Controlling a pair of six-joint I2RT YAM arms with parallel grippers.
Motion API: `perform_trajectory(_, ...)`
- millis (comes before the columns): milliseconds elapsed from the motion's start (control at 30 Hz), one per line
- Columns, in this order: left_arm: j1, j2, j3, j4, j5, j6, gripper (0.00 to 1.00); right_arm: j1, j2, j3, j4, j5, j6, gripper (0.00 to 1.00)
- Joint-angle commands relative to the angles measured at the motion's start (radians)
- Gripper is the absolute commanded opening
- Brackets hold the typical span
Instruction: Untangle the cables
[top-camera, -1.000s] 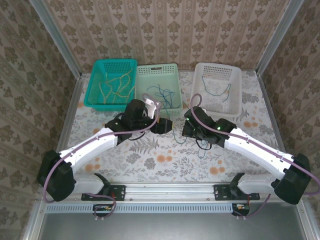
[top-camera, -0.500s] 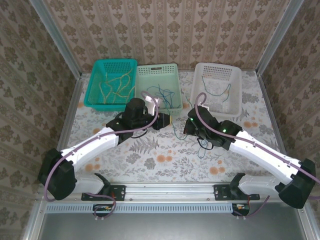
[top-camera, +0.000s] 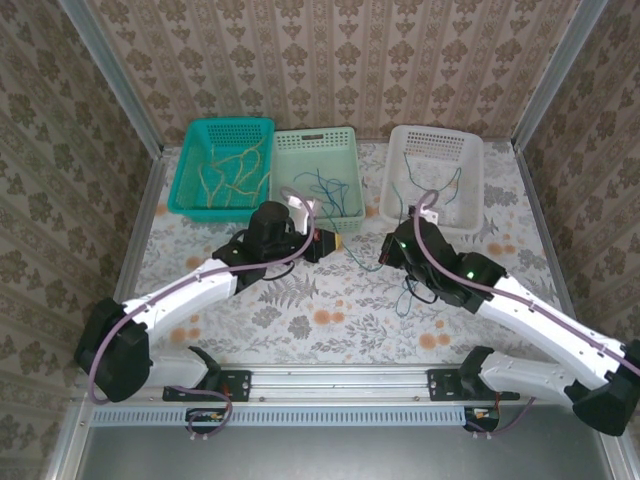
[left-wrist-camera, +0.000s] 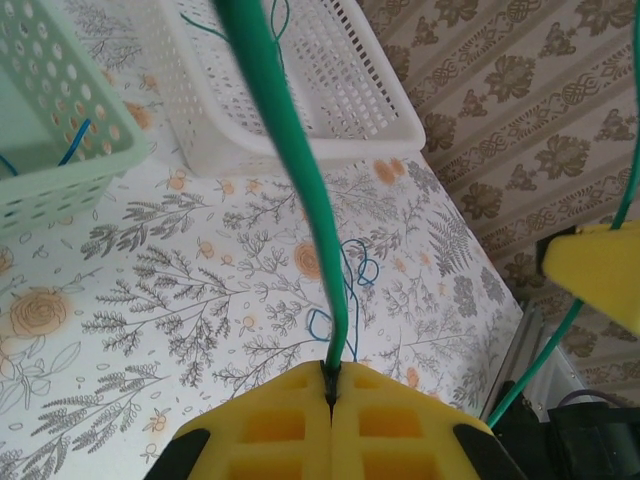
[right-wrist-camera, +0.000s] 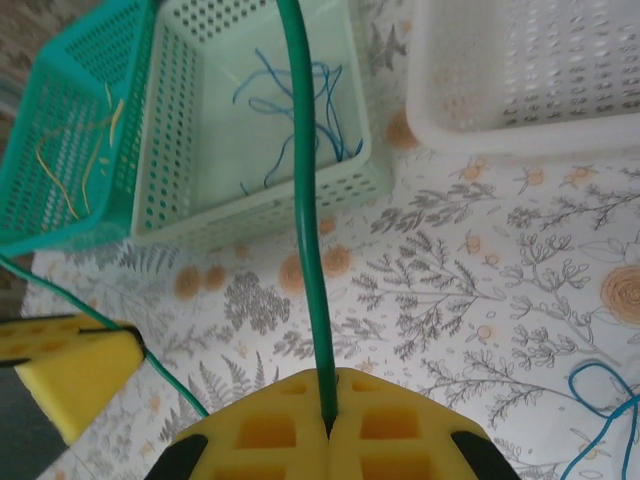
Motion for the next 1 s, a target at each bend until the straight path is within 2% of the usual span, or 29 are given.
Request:
perform_trajectory(0, -0.009, -0.029, -0.041, 0.076, -0.041, -0.071, 0.0, -0.011, -0.06, -0.057, 0.107, 0.09, 0.08, 0.0)
perform_trajectory(100, -0.008, -0.047, -0.11, 0.175, -0.09, -0.157, 0.0, -0.014, -0.121, -0.126, 0.18, 0.144, 0.137, 0.0)
perform_trajectory(300, -0.016, -0.099, -0.208, 0.268, -0.202, -0.289, 0.0, -0.042, -0.215, -0.195, 0.24, 0.239, 0.196, 0.0)
perform_trajectory(433, -0.049, -0.091, -0.259, 0.345, -0.243, -0.386, 0.0, -0.046, -0.191, -0.192, 0.302, 0.269, 0.181, 0.0)
perform_trajectory(567, -0.071, -0.057, -0.231, 0.276, -0.218, -0.404, 0.01, -0.065, -0.127, -0.151, 0.365, 0.23, 0.116, 0.0)
perform_trajectory(633, -0.071, -0.073, -0.228, 0.241, -0.234, -0.392, 0.08, -0.108, -0.089, -0.067, 0.279, 0.179, 0.054, 0.0)
perform_trajectory(767, -0.071, -0.172, -0.203, 0.083, -0.321, -0.297, 0.35, -0.294, 0.0, 0.109, 0.026, 0.068, -0.074, 0.0)
perform_trajectory(833, -0.069, -0.212, -0.168, -0.021, -0.349, -0.214, 0.44, -0.413, 0.031, 0.126, 0.002, 0.01, -0.097, 0.0)
perform_trajectory(967, -0.064, -0.251, -0.104, -0.147, -0.362, -0.101, 0.56, -0.605, 0.089, 0.086, 0.099, -0.087, -0.054, 0.0)
